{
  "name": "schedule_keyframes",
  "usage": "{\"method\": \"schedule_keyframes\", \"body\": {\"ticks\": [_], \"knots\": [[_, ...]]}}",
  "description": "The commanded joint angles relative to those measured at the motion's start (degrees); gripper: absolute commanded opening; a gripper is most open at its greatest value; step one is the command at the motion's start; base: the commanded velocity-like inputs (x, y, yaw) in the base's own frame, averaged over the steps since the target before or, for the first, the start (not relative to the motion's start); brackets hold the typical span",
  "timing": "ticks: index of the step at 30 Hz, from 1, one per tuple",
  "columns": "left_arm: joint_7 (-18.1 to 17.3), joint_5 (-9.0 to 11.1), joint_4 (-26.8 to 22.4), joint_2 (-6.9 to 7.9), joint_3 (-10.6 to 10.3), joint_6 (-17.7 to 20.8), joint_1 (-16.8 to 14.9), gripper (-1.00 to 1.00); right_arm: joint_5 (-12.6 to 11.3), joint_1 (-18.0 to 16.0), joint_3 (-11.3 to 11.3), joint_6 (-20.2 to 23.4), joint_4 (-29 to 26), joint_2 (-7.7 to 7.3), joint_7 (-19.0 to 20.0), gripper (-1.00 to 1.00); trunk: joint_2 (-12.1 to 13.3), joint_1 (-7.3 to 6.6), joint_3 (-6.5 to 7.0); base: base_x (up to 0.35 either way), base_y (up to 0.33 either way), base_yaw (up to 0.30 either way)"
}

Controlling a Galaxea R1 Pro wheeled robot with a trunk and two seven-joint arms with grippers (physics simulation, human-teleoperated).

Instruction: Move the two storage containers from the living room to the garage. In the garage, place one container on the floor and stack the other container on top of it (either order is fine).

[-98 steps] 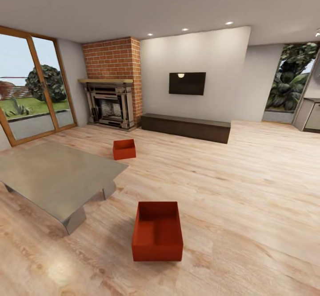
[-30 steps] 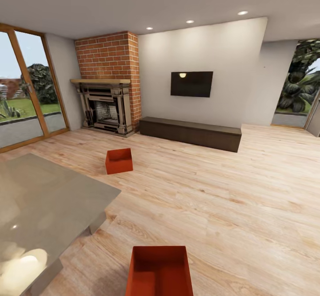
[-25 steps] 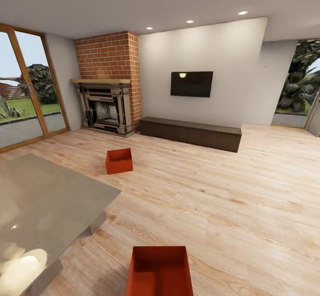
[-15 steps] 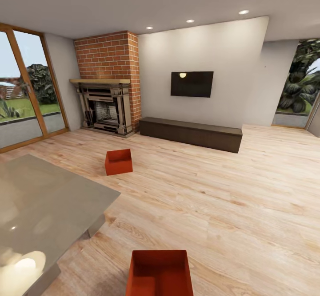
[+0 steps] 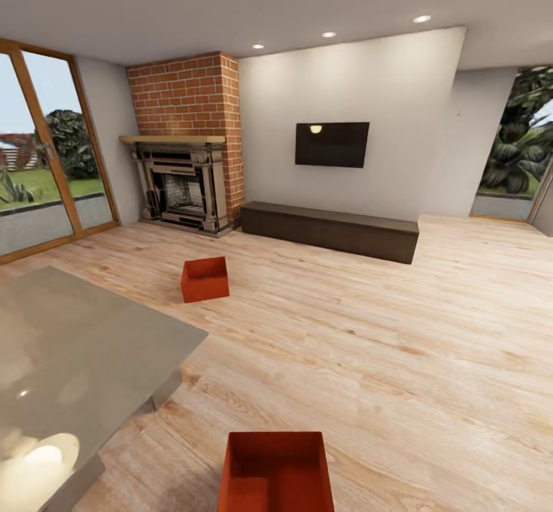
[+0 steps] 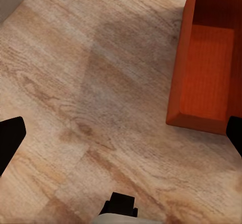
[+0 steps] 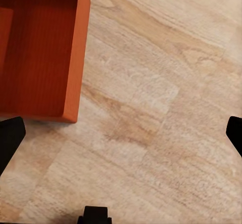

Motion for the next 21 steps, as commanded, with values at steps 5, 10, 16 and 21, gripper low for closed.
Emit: {"method": "schedule_keyframes", "body": {"ticks": [5, 10, 16, 21], "knots": [[-0.07, -0.20, -0.06, -0.25, 0.27, 0.64, 0.05, 1.00, 0.56, -0.03, -0.03, -0.14, 0.01, -0.02, 0.09, 1.00, -0.03, 0.00, -0.48, 0.000, 0.000, 0.000], [-0.12, -0.06, -0.50, 0.01, 0.27, 0.82, 0.03, 1.00, 0.56, -0.03, 0.00, -0.07, -0.78, -0.02, 0.18, 1.00, -0.03, 0.00, -0.94, 0.000, 0.000, 0.000], [-0.20, -0.11, -4.61, -0.08, 0.27, 1.23, -0.04, 1.00, 0.56, -1.13, 0.00, 0.99, -4.73, -0.02, 0.13, 1.00, -0.03, 0.00, -1.50, 0.000, 0.000, 0.000], [-0.35, -0.01, -16.44, -0.55, 0.24, 12.32, -0.28, 1.00, 0.32, -4.32, -0.07, 5.01, -8.44, -0.02, 0.10, 1.00, -0.03, 0.00, -1.96, 0.000, 0.000, 0.000]]}}
